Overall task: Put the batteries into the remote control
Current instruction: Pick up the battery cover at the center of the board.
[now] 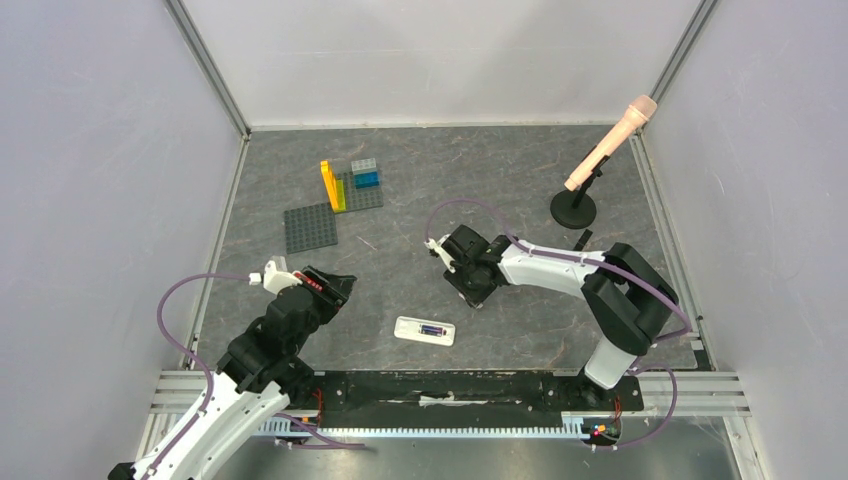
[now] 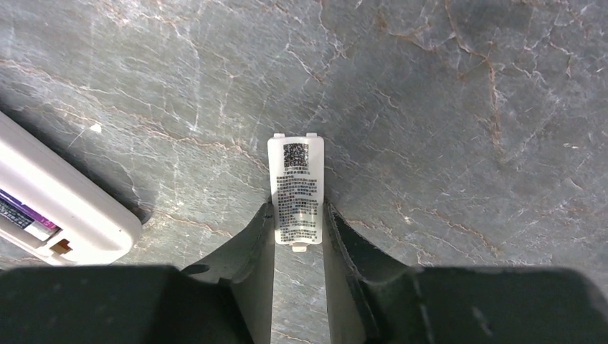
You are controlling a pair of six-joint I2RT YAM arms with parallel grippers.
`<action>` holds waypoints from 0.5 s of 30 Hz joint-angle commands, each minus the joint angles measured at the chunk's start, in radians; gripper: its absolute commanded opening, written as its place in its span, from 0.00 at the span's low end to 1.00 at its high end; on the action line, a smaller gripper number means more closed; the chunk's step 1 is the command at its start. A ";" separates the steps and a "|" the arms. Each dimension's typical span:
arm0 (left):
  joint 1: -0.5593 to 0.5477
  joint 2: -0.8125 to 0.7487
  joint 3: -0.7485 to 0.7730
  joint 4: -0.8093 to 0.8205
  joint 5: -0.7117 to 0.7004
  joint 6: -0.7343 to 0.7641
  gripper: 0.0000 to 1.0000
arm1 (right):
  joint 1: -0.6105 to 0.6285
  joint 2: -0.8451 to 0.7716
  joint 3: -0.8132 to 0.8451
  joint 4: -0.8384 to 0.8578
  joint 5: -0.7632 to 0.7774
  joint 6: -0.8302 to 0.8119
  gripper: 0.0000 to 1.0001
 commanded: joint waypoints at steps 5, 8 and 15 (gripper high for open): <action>-0.002 -0.012 0.007 0.007 -0.033 0.042 0.66 | 0.126 -0.083 -0.014 -0.053 -0.003 -0.099 0.20; -0.002 -0.016 0.003 0.007 -0.033 0.044 0.66 | 0.167 -0.116 0.002 -0.078 0.006 -0.107 0.20; -0.002 -0.020 -0.017 0.001 -0.013 0.049 0.66 | 0.268 -0.162 0.042 -0.106 -0.027 -0.166 0.22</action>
